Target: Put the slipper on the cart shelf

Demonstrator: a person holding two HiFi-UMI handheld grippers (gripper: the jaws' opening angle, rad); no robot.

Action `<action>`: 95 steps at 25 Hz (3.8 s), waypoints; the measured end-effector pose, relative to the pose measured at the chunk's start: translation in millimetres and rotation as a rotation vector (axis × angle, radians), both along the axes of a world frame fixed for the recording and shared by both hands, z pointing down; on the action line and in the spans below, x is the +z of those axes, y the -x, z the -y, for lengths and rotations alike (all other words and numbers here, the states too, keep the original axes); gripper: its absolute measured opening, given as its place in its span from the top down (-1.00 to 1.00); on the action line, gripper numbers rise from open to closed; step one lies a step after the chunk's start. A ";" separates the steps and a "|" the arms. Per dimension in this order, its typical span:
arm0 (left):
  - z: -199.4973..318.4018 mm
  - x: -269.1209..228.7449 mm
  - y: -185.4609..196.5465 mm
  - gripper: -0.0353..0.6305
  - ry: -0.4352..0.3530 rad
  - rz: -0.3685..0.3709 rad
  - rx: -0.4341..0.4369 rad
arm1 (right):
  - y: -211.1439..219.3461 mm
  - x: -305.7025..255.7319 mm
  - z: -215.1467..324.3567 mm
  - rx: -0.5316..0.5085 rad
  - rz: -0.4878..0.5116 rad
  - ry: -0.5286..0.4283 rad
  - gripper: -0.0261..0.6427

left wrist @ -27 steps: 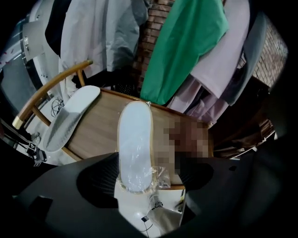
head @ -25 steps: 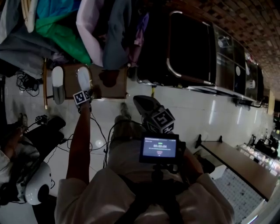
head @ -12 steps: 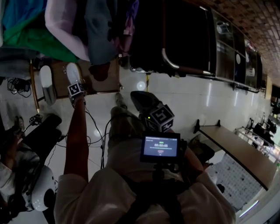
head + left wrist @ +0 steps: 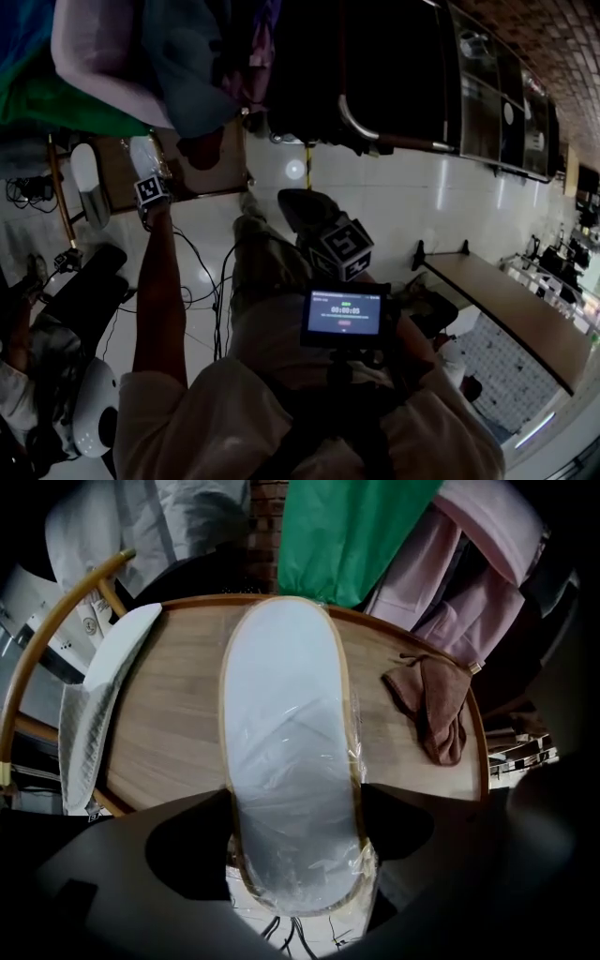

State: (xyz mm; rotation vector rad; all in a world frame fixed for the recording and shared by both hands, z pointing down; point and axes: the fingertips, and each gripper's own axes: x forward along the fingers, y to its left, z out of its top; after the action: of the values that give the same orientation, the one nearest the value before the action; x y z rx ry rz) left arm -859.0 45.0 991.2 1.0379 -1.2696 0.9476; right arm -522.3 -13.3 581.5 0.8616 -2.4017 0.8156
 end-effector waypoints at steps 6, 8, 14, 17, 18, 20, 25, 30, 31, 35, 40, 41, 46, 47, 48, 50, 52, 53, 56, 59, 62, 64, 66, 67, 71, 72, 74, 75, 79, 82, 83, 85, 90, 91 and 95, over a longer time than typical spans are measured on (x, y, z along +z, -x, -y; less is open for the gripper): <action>24.3 -9.5 10.5 -0.32 -0.184 0.035 0.052 | 5.9 -2.4 -7.5 -0.019 0.020 -0.006 0.88; 18.9 -6.9 -0.4 -0.29 -0.196 -0.041 0.033 | 6.3 -3.4 -8.5 -0.026 0.017 -0.006 0.88; 15.8 -28.1 -5.6 -0.29 -0.284 -0.112 -0.033 | 10.3 -8.1 -12.0 -0.031 0.036 0.001 0.88; 16.4 -42.2 -10.4 -0.29 -0.327 -0.131 -0.045 | 11.5 -4.7 -17.8 -0.041 0.033 0.002 0.88; 18.1 -47.6 -12.7 -0.29 -0.341 -0.136 -0.042 | 12.4 -2.5 -19.5 -0.045 0.032 0.004 0.88; 22.5 -57.4 -16.0 -0.29 -0.372 -0.134 -0.036 | 13.9 3.6 -22.8 -0.055 0.032 0.014 0.88; 28.2 -93.5 -40.9 -0.29 -0.440 -0.163 -0.027 | 16.2 17.3 -30.4 -0.075 0.039 0.025 0.88; 28.2 -128.5 -68.2 -0.29 -0.511 -0.204 -0.023 | 18.4 24.2 -32.8 -0.097 0.042 0.017 0.88; 24.6 -133.4 -72.9 -0.29 -0.516 -0.213 -0.026 | 18.3 23.2 -32.8 -0.098 0.044 0.015 0.88; 8.2 -151.4 -92.8 -0.29 -0.529 -0.247 -0.042 | 12.3 16.7 -31.4 -0.096 0.061 -0.001 0.88; -10.2 -173.0 -135.2 -0.29 -0.549 -0.324 -0.047 | -9.3 16.8 -35.7 -0.084 0.076 0.003 0.88; -12.4 -177.2 -144.4 -0.29 -0.552 -0.332 -0.040 | -15.1 17.3 -36.2 -0.079 0.081 0.004 0.88; -20.6 -204.3 -199.4 -0.29 -0.571 -0.378 -0.005 | -48.6 11.9 -40.9 -0.069 0.097 0.001 0.88; -21.5 -211.1 -211.8 -0.29 -0.576 -0.381 0.000 | -57.1 8.7 -41.6 -0.067 0.104 -0.002 0.88; -21.7 -219.0 -225.6 -0.29 -0.585 -0.384 0.008 | -66.8 5.4 -41.9 -0.064 0.112 -0.007 0.88; -22.4 -236.2 -258.2 -0.29 -0.601 -0.398 0.025 | -90.0 -2.7 -42.3 -0.052 0.135 -0.015 0.88; -25.2 -250.1 -292.4 -0.29 -0.610 -0.406 0.039 | -118.1 -12.6 -43.8 -0.042 0.155 -0.022 0.88; -26.4 -255.4 -309.1 -0.29 -0.615 -0.405 0.043 | -134.0 -17.2 -44.4 -0.038 0.163 -0.029 0.88; -26.9 -265.5 -357.6 -0.29 -0.627 -0.410 0.024 | -186.5 -28.3 -42.4 -0.025 0.180 -0.051 0.88; -24.0 -274.4 -404.3 -0.29 -0.651 -0.429 -0.023 | -244.1 -42.0 -36.8 0.003 0.213 -0.107 0.88; -29.6 -286.1 -454.2 -0.29 -0.679 -0.433 -0.040 | -309.7 -54.4 -42.9 0.025 0.207 -0.119 0.88; -35.2 -292.2 -485.9 -0.29 -0.693 -0.429 -0.036 | -352.3 -58.9 -47.9 0.051 0.207 -0.109 0.88; -38.8 -300.5 -516.5 -0.29 -0.710 -0.435 -0.027 | -391.0 -62.1 -50.9 0.077 0.204 -0.110 0.88; -40.6 -304.8 -531.1 -0.29 -0.717 -0.438 -0.021 | -408.6 -63.8 -52.1 0.088 0.203 -0.115 0.88; -49.9 -321.4 -585.0 -0.29 -0.733 -0.447 0.019 | -467.0 -74.2 -58.5 0.132 0.222 -0.130 0.88; -51.4 -326.4 -595.8 -0.29 -0.734 -0.451 0.032 | -477.0 -76.7 -59.1 0.144 0.223 -0.136 0.88; -54.6 -335.0 -612.7 -0.29 -0.731 -0.456 0.064 | -493.0 -81.6 -59.8 0.169 0.221 -0.151 0.88; -57.0 -338.7 -620.5 -0.29 -0.727 -0.458 0.082 | -500.3 -84.5 -61.1 0.184 0.221 -0.160 0.88; -63.8 -352.5 -649.3 -0.29 -0.716 -0.467 0.177 | -527.2 -93.7 -67.0 0.259 0.222 -0.180 0.88; -67.9 -360.5 -668.8 -0.29 -0.707 -0.484 0.241 | -543.1 -97.5 -74.1 0.324 0.227 -0.167 0.88; -69.9 -362.6 -675.5 -0.29 -0.705 -0.494 0.259 | -547.5 -100.0 -77.9 0.342 0.230 -0.166 0.88; -72.9 -365.7 -690.7 -0.29 -0.701 -0.525 0.283 | -556.7 -105.2 -85.3 0.369 0.230 -0.170 0.88; -75.1 -369.9 -726.9 -0.28 -0.699 -0.606 0.329 | -580.5 -104.6 -98.4 0.422 0.222 -0.163 0.88; -71.8 -370.2 -732.8 -0.27 -0.701 -0.616 0.336 | -584.7 -101.8 -98.5 0.434 0.230 -0.155 0.88; -64.8 -364.6 -759.6 -0.26 -0.699 -0.609 0.356 | -602.4 -86.0 -101.0 0.437 0.252 -0.114 0.88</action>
State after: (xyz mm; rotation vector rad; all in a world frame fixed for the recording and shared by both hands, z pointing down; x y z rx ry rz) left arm -99.5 109.8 626.6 1.9707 -0.9074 0.3568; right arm 80.1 87.8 495.5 1.4394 -2.5300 1.0035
